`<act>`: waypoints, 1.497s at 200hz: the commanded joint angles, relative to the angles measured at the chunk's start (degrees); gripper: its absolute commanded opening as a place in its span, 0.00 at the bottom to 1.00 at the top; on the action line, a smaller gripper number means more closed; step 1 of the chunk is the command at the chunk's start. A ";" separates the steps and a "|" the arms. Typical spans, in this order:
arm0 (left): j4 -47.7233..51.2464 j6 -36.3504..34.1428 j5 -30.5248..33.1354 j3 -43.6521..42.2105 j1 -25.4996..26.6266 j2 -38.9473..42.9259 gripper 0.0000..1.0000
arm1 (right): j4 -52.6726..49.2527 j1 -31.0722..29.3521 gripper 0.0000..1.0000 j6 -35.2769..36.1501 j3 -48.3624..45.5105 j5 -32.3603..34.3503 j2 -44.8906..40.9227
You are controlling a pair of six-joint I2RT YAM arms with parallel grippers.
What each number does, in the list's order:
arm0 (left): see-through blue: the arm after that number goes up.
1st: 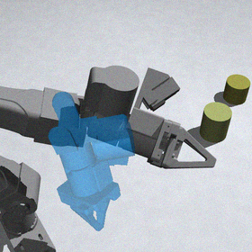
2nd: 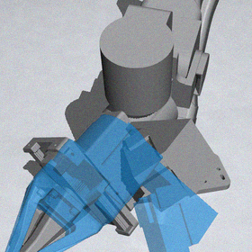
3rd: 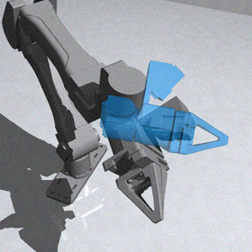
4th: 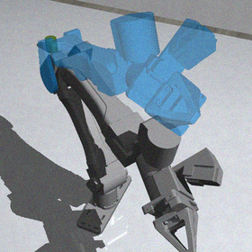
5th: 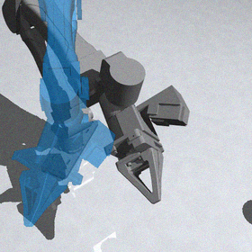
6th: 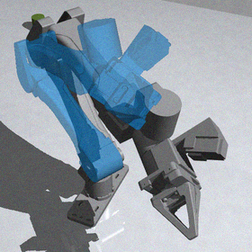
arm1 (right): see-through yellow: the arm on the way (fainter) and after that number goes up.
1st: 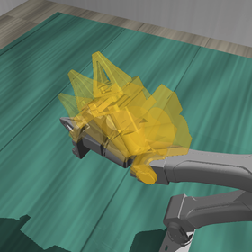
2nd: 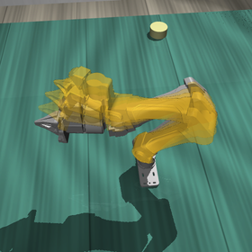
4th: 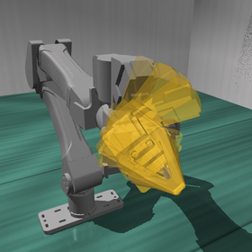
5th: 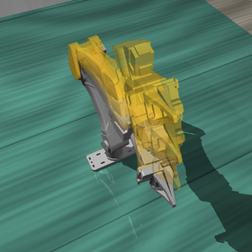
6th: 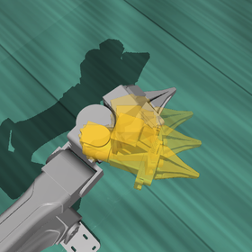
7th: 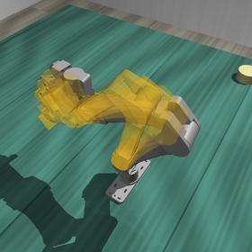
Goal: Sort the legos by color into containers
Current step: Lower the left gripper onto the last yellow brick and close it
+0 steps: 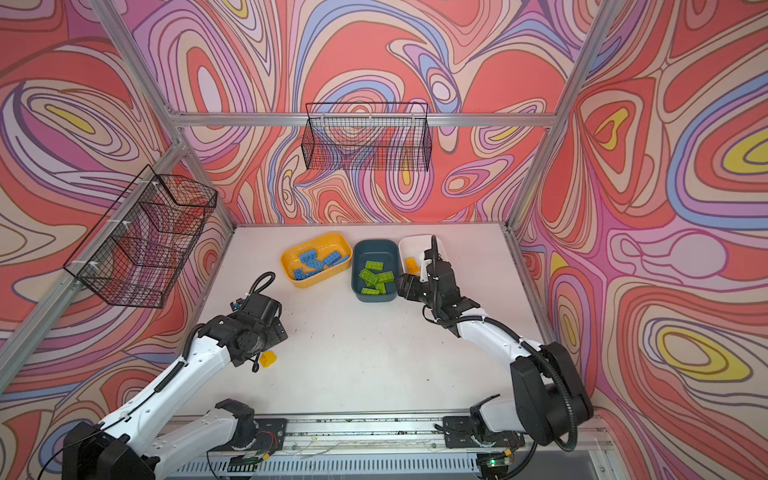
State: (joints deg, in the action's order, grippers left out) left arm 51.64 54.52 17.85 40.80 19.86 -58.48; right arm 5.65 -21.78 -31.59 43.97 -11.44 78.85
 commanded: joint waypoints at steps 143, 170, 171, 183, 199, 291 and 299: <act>-11.66 3.10 -6.44 -8.41 -2.85 -13.97 0.74 | 2.63 -0.10 0.72 0.79 -1.59 0.81 -2.92; -12.00 3.04 -6.77 -8.39 -2.81 -14.97 0.62 | 2.62 -0.02 0.71 0.80 -1.51 0.90 -2.75; -11.95 3.04 -6.73 -8.42 -2.85 -14.99 0.61 | 2.62 -0.02 0.71 0.77 -1.51 0.90 -2.70; -11.91 2.88 -6.65 -8.32 -2.81 -15.09 0.55 | 2.70 -0.09 0.71 0.81 -1.45 0.81 -2.48; -11.46 2.53 -6.22 -7.88 -2.89 -15.26 0.44 | 2.70 -0.09 0.71 0.70 -1.32 0.64 -2.38; -7.85 -9.78 -9.64 7.76 -1.13 -13.50 0.26 | 2.21 -0.02 0.71 -1.88 -1.25 -0.62 -2.15; -8.05 -10.98 -10.14 10.18 -0.22 -13.95 0.26 | 2.12 -0.02 0.71 -2.84 -1.25 -0.51 -2.70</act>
State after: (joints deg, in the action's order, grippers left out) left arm 42.04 48.77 9.23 44.56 17.87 -73.17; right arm 7.75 -21.80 -32.12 42.98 -11.66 77.03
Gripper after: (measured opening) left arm 0.363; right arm 0.704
